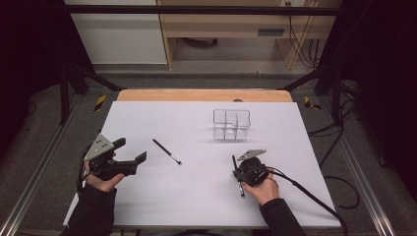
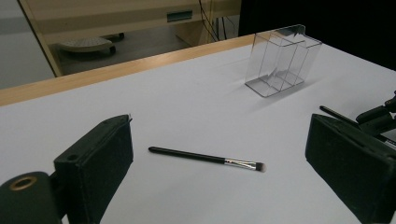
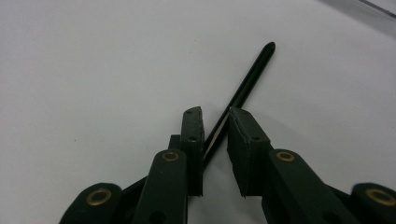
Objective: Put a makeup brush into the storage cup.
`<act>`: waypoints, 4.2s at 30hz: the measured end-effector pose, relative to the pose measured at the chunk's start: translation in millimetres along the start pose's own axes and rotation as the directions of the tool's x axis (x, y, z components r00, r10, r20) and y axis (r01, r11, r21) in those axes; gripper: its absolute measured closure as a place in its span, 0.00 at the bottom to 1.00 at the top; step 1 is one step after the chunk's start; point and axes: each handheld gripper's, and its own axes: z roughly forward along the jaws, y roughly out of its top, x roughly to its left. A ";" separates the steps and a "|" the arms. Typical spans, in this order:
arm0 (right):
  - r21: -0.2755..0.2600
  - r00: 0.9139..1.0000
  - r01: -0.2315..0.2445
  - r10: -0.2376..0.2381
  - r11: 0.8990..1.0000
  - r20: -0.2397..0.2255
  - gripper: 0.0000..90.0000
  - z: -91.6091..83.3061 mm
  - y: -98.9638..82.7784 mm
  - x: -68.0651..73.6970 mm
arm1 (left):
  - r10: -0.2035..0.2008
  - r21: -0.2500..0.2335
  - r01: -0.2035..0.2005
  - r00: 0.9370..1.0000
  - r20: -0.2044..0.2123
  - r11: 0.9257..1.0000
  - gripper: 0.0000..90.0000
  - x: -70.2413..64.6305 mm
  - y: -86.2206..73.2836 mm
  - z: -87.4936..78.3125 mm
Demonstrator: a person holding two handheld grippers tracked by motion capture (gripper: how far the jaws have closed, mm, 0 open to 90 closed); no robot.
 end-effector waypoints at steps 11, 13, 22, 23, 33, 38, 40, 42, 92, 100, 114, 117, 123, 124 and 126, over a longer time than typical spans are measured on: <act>0.017 1.000 0.017 -0.017 1.000 0.006 0.91 -4.0 -0.4 -7.4 | 0.000 0.000 0.000 1.000 0.001 1.000 0.08 0.3 -0.1 0.0; 0.021 1.000 0.007 -0.007 1.000 0.001 0.91 -4.4 -0.4 -8.2 | -0.002 0.001 0.002 1.000 0.003 1.000 0.08 0.2 -0.3 0.4; 0.020 1.000 -0.012 0.012 1.000 0.024 0.90 -3.1 -1.5 -9.6 | -0.002 0.002 0.002 1.000 0.003 1.000 0.08 0.1 -0.5 1.0; 0.020 1.000 -0.009 0.008 1.000 0.022 0.91 -3.4 -1.6 -10.4 | -0.002 0.002 0.002 1.000 0.004 1.000 0.08 0.2 -0.6 1.0; 0.024 1.000 0.014 -0.014 1.000 0.002 0.93 -3.5 -0.9 -13.0 | -0.006 0.003 0.006 1.000 0.007 1.000 0.08 0.8 -1.0 1.6; 0.026 1.000 0.003 -0.002 1.000 -0.018 0.93 -3.7 -0.6 -14.1 | -0.003 0.005 0.003 1.000 0.008 1.000 0.08 0.4 -1.0 1.8; 0.022 1.000 0.016 -0.016 1.000 -0.020 0.92 -3.5 -1.0 -14.9 | -0.002 0.006 0.002 1.000 0.008 1.000 0.08 0.2 -1.0 1.8; 0.015 1.000 0.022 -0.022 1.000 -0.010 0.86 -3.1 -1.0 -14.9 | 0.000 0.006 0.000 1.000 0.007 1.000 0.08 0.3 -0.8 1.7; 0.377 0.992 0.122 -0.111 0.918 -0.052 0.93 2.9 37.1 -11.7 | 0.011 0.023 -0.011 1.000 0.018 1.000 0.08 -2.8 -0.1 4.3; 0.378 0.992 0.127 -0.112 0.917 -0.061 0.93 1.2 36.9 -12.3 | 0.022 0.028 -0.023 0.999 0.027 0.999 0.08 -4.8 1.1 5.3; 0.223 0.988 0.132 -0.109 0.966 -0.113 0.93 -40.0 56.8 -18.8 | 0.073 0.028 -0.075 0.995 0.068 0.997 0.09 -23.1 11.6 6.9; 0.188 0.984 0.138 -0.114 0.972 -0.133 0.93 -52.2 65.9 -17.2 | 0.093 0.026 -0.095 0.993 0.078 0.995 0.09 -28.8 15.8 7.7; 0.130 0.977 0.167 -0.146 0.977 -0.153 0.93 -66.8 77.4 -14.6 | 0.148 0.034 -0.152 0.984 0.103 0.988 0.09 -43.8 26.0 13.0; 0.110 0.974 0.174 -0.155 0.979 -0.164 0.93 -72.5 81.1 -12.3 | 0.155 0.036 -0.160 0.982 0.109 0.987 0.09 -46.6 27.5 13.9; 0.099 0.973 0.180 -0.162 0.979 -0.167 0.93 -75.2 82.7 -11.1 | 0.175 0.044 -0.181 0.978 0.115 0.982 0.09 -50.7 30.6 15.7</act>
